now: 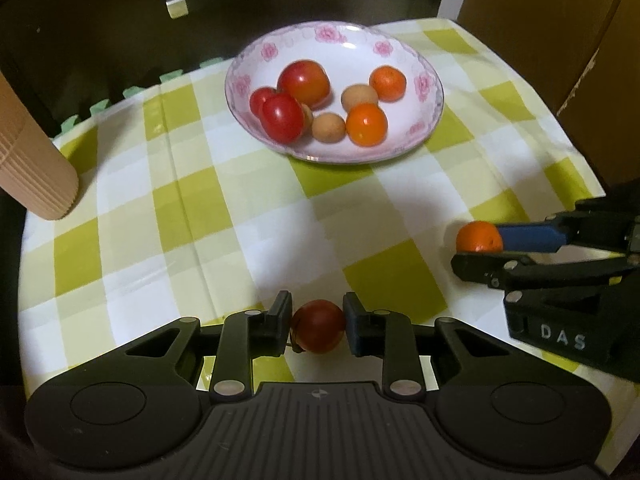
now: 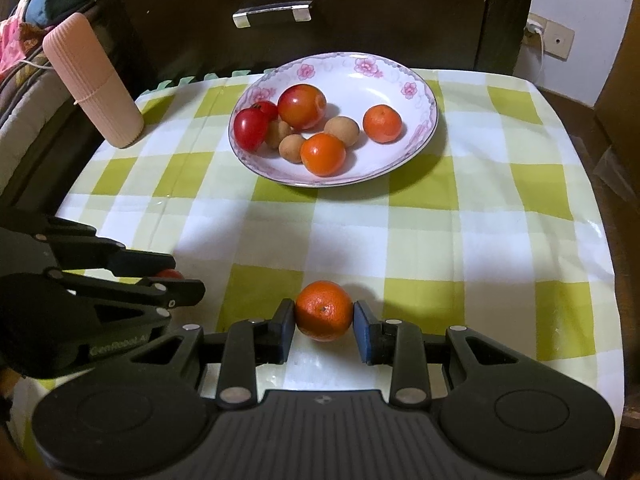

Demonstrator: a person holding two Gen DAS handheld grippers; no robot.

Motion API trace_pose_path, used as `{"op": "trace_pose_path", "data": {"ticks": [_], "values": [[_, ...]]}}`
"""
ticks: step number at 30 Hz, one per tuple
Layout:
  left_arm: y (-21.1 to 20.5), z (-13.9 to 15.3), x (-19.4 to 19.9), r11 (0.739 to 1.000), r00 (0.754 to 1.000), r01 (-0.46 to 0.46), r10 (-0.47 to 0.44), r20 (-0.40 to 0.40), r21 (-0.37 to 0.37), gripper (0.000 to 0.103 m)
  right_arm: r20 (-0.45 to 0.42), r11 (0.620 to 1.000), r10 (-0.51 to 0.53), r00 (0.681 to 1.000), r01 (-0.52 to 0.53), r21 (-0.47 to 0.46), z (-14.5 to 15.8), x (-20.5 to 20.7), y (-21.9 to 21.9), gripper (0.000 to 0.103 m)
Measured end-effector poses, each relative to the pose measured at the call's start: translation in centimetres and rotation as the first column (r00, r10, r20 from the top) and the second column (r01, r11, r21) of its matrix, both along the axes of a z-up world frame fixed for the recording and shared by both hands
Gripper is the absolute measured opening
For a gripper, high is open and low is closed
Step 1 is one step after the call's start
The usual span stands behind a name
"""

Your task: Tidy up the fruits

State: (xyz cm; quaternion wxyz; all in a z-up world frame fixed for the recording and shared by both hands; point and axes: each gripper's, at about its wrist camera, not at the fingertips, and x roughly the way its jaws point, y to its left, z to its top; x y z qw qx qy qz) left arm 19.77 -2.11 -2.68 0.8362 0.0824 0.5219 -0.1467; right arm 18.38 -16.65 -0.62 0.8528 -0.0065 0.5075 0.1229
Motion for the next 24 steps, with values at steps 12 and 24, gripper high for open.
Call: {"op": "trace_pose_path", "data": {"ticks": [12,24], "values": [[-0.3,1.4,2.5,0.999,0.999,-0.027,0.029,0.046,-0.032,0.035,0.033,1.000,-0.015,0.999,0.015,0.003,1.0,2.0,0.3,0.030],[-1.7,2.8,5.3,0.998,0.995,-0.027,0.032,0.091,-0.050,0.036,0.076,0.999,-0.050,0.996,0.049,0.010,2.4,4.9,-0.5,0.031]]}}
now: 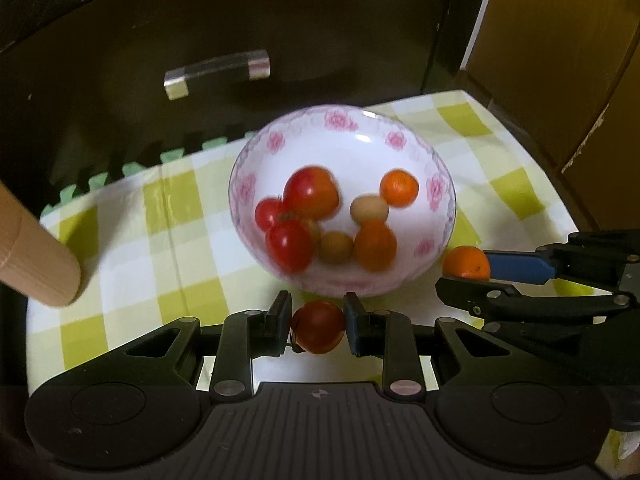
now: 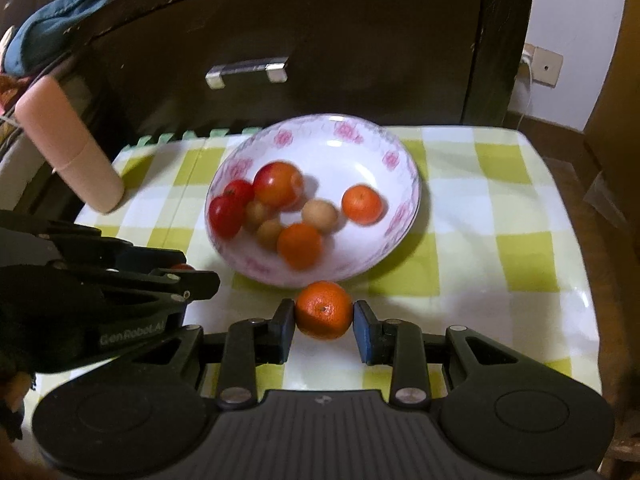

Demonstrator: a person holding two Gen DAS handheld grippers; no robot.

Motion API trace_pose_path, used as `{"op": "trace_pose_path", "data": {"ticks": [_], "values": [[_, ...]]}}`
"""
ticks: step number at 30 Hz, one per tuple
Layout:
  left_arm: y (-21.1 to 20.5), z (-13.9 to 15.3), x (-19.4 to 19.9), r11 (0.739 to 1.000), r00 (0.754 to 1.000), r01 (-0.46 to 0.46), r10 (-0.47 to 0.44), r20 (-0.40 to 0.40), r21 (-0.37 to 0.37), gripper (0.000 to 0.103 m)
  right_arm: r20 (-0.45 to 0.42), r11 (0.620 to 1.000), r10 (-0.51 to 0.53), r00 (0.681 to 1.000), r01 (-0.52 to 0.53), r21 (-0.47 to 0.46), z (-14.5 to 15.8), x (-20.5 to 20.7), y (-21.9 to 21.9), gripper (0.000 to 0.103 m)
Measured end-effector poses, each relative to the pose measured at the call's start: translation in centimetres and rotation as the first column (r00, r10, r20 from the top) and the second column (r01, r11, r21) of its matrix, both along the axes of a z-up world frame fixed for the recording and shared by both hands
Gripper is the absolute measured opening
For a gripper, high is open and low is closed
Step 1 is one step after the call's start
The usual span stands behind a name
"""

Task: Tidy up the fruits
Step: 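Carry the red tomato with the left gripper and the mandarin with the right over the plate, then open both grippers to drop the red tomato and mandarin into the plate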

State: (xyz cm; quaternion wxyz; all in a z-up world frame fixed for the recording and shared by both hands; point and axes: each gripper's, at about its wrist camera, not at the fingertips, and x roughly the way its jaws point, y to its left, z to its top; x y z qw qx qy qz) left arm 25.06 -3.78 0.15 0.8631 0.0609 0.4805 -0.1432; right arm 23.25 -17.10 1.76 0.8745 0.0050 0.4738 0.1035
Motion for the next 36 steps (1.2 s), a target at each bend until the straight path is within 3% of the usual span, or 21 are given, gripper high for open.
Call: {"op": "trace_pose_path", "data": {"ticks": [23,36], "values": [[-2.0,0.9,5.4,0.999,0.998,-0.035,0.034,0.052,0.005,0.034,0.054,0.999,-0.034,0.998,0.033,0.005,0.4,6.1,-1.2,0.031],[-1.4,-0.7,7.2,0.996,0.997,-0.075,0.075,0.006,-0.047,0.031,0.038,0.999,-0.041,0.998,0.040,0.016,-1.0,8.4,-1.5,0.031]]}}
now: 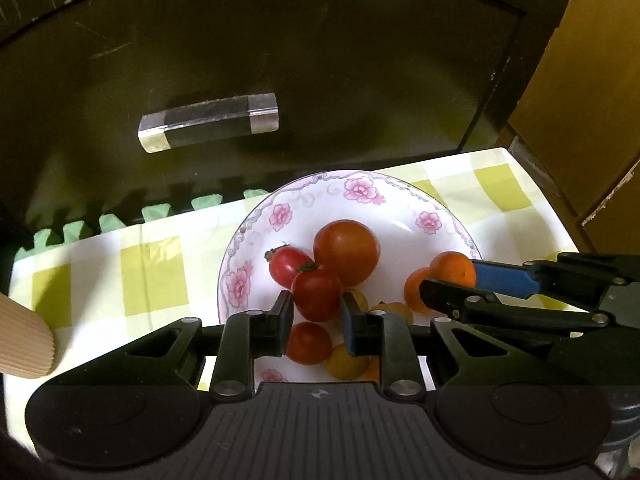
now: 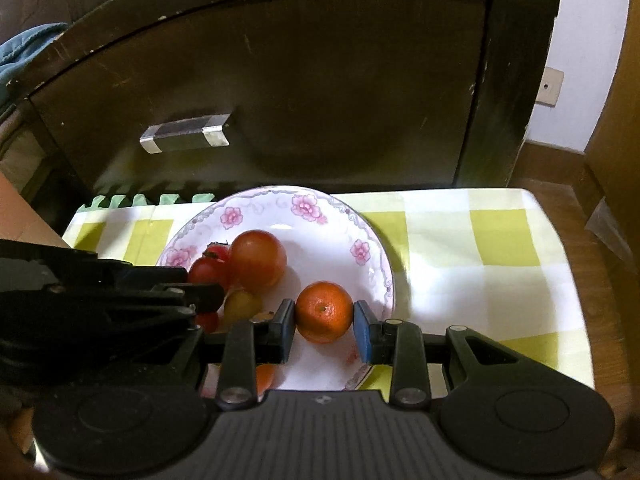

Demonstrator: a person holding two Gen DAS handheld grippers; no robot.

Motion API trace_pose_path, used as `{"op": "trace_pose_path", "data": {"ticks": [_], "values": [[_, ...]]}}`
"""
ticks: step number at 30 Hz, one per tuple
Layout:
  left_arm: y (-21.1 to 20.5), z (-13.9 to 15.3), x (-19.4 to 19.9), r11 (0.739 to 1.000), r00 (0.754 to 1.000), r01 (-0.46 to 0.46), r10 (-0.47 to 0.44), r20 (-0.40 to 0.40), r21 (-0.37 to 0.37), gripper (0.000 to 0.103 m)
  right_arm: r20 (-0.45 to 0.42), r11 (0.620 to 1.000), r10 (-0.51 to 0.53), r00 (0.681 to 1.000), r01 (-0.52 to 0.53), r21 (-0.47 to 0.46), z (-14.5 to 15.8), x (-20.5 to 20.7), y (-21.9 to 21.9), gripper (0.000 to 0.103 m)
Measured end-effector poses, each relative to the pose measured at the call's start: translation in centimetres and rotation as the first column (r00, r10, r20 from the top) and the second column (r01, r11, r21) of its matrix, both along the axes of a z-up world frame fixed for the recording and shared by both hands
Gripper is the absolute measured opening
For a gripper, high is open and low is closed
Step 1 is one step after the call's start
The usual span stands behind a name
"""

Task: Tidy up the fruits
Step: 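Open both grippers to drop the red tomato and mandarin into the plate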

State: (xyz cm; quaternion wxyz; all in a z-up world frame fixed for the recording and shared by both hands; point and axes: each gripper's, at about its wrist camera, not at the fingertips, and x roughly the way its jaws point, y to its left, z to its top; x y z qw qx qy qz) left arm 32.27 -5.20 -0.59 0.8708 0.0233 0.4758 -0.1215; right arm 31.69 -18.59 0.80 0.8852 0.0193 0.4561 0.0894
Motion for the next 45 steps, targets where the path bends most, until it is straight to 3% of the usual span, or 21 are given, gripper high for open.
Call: {"op": "trace_pose_path", "data": {"ticks": [11,18,45], "values": [[0.3,0.4,0.0,1.000,1.000,-0.003,0.003,0.004,0.012,0.032,0.008,1.000,0.005,1.000,-0.005,-0.006,0.1,0.2,0.3,0.031],[0.6,0.9,0.2,1.000,1.000,-0.012,0.012,0.010,0.015,0.040,0.003,1.000,0.002,1.000,-0.002,-0.003,0.4,0.1,0.5,0.031],[0.8,1.9,-1.9,0.999,1.000,-0.011,0.010,0.026,0.042,0.056,0.022,1.000,-0.014,1.000,0.013,0.006,1.4,-2.4,0.4,0.031]]}}
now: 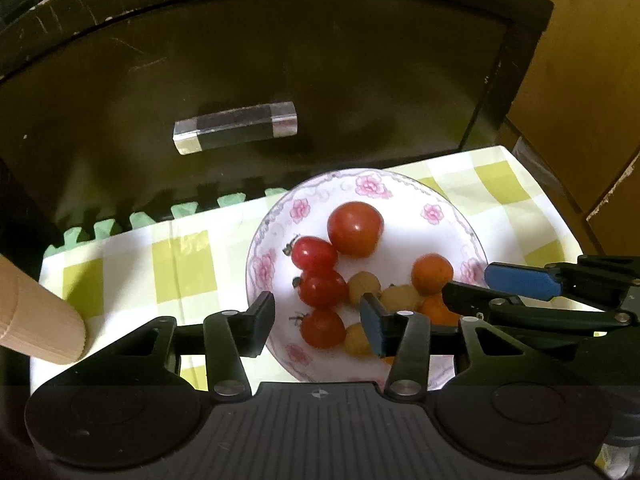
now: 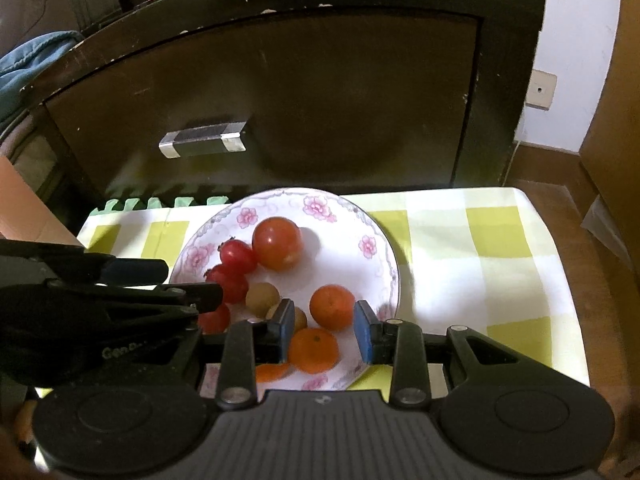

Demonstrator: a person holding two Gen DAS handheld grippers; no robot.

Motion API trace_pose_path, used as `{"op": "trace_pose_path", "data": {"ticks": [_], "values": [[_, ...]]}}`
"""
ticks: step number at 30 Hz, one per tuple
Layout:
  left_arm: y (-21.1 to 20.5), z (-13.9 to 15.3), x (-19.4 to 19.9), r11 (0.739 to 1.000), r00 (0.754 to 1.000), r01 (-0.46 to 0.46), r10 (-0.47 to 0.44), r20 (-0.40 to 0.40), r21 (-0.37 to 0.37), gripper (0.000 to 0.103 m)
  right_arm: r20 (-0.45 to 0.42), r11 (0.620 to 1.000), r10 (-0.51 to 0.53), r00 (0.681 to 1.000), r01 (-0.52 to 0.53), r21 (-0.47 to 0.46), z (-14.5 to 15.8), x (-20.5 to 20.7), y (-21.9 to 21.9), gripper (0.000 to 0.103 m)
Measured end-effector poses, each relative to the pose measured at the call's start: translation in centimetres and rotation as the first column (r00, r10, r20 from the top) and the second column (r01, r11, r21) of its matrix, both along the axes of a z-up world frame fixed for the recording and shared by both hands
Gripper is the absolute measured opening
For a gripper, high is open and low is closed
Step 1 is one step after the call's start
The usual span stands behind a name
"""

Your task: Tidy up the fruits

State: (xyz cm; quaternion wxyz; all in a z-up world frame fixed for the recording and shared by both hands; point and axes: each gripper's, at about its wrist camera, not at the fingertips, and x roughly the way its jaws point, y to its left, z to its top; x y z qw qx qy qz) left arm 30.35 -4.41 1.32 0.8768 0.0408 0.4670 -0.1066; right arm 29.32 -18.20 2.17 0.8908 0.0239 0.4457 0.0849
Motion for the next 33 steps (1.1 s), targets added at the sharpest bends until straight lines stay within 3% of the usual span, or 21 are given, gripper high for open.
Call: {"op": "trace_pose_path", "data": {"ticks": [18,25,33], "values": [[0.3,0.6,-3.5,0.999,1.000,-0.011,0.010,0.024,0.045,0.073,-0.017,1.000,-0.019,1.000,0.018,-0.017,0.5,-4.0,0.1,0.033],[0.3,1.3,-4.8,0.995,0.997,-0.029,0.022,0.073,0.091,0.081,-0.011,1.000,-0.024,1.000,0.024,-0.005,0.9,-5.0,0.3,0.033],[0.9,1.2,-5.6,0.995,0.996,-0.060,0.054,0.070,0.082,0.087,-0.011,0.999,-0.032,0.999,0.032,0.005,1.2,-6.1,0.2,0.033]]}}
